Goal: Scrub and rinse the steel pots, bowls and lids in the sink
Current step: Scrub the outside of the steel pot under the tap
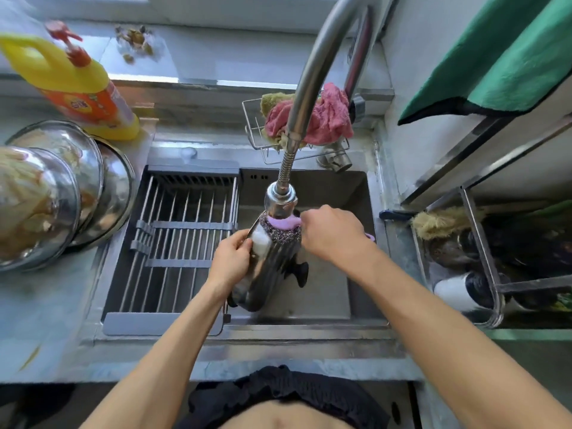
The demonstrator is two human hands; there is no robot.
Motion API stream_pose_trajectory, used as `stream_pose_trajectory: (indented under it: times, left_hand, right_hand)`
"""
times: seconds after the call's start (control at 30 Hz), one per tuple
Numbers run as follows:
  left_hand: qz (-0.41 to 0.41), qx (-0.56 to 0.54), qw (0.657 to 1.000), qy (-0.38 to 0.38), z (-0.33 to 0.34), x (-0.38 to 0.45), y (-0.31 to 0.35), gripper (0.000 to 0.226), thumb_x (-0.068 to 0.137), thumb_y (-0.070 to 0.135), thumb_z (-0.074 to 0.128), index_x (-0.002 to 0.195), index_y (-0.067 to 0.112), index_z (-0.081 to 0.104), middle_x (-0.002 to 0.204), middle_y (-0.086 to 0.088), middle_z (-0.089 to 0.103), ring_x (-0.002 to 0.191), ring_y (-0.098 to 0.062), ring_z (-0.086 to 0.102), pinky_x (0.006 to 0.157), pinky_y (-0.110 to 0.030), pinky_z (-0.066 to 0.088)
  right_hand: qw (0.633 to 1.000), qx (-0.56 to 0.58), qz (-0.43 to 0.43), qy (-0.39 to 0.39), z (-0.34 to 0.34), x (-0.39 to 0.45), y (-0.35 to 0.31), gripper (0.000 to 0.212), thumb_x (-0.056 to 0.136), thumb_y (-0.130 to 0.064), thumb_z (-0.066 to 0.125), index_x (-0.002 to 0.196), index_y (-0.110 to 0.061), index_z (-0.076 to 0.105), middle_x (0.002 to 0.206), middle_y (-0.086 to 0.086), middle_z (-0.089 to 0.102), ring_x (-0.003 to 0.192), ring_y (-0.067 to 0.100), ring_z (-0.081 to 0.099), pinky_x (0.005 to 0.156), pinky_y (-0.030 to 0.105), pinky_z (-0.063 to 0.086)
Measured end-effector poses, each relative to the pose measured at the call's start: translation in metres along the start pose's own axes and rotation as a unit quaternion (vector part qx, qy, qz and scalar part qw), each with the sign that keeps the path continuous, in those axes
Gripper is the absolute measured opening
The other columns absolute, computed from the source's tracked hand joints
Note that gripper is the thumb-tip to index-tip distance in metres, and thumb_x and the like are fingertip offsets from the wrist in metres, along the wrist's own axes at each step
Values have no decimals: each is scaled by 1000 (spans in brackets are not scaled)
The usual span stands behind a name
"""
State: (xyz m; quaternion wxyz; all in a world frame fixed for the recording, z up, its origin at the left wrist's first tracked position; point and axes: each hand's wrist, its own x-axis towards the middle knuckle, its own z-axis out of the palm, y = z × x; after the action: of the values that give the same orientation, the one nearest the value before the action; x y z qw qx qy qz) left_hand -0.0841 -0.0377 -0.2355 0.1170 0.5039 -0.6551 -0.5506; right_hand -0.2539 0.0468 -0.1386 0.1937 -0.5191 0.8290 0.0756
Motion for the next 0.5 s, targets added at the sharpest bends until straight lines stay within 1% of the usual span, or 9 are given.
stream_pose_trajectory:
  times: [0.03,0.1,0.17,0.2,0.3,0.37,0.4,0.43,0.5]
  left_hand:
    - [-7,-11,1000,-4,0,-1,1,27,104,8,47,117,16,70,101,9,69,95,-3,62,74,-16,44]
    - [-17,-32,999,-4,1,0,2,27,104,7,47,112,15,71,99,7,71,94,-6,63,73,-18,45]
    - [-27,-49,998,-4,3,4,7,27,102,6,48,104,17,73,98,4,73,95,-12,65,80,-26,50]
    - [-33,-51,998,-3,5,6,9,28,102,6,49,101,19,74,98,3,74,95,-14,66,83,-30,51]
    - [-55,-48,997,5,8,12,17,28,101,9,49,94,16,75,92,-2,75,89,-17,66,82,-34,49]
    - [-74,-61,995,2,11,15,20,28,101,9,49,93,16,75,91,-6,76,86,-19,66,82,-35,49]
    - [-84,-69,994,-1,13,16,20,28,101,9,49,93,15,75,92,-8,76,86,-19,66,81,-35,49]
    - [-91,-74,993,-3,14,17,20,28,100,8,49,94,15,75,93,-8,76,85,-19,65,79,-33,48]
    - [-102,-77,992,-7,17,16,20,26,100,8,49,95,13,75,90,-8,75,82,-18,62,76,-32,46]
  right_hand:
    - [1000,8,18,-4,-1,4,6,15,90,-21,44,93,-18,58,99,10,64,85,35,60,67,33,37]
    - [998,37,56,2,0,15,18,30,96,-31,38,97,-16,63,101,12,64,79,32,54,68,35,38]
    - [993,49,96,50,-1,26,29,45,101,-41,33,102,-11,67,102,15,65,81,33,56,67,35,38]
    - [989,39,118,75,-2,33,35,45,103,-41,34,105,-9,66,104,16,66,87,34,60,67,35,39]
    - [977,38,175,116,-6,58,51,36,100,-35,46,120,-5,54,112,17,65,102,38,64,69,37,41]
    - [968,76,204,123,-7,77,56,40,97,-31,53,127,-6,45,112,15,64,103,38,64,69,38,41]
    - [966,84,208,128,-7,86,56,40,96,-28,54,128,-7,43,111,14,64,101,37,64,68,38,41]
    - [966,80,204,133,-7,94,57,37,96,-25,52,127,-7,46,110,13,65,98,36,65,67,36,41]
    - [969,70,186,144,-5,106,59,25,99,-19,46,119,-7,55,106,13,67,94,35,66,66,34,42]
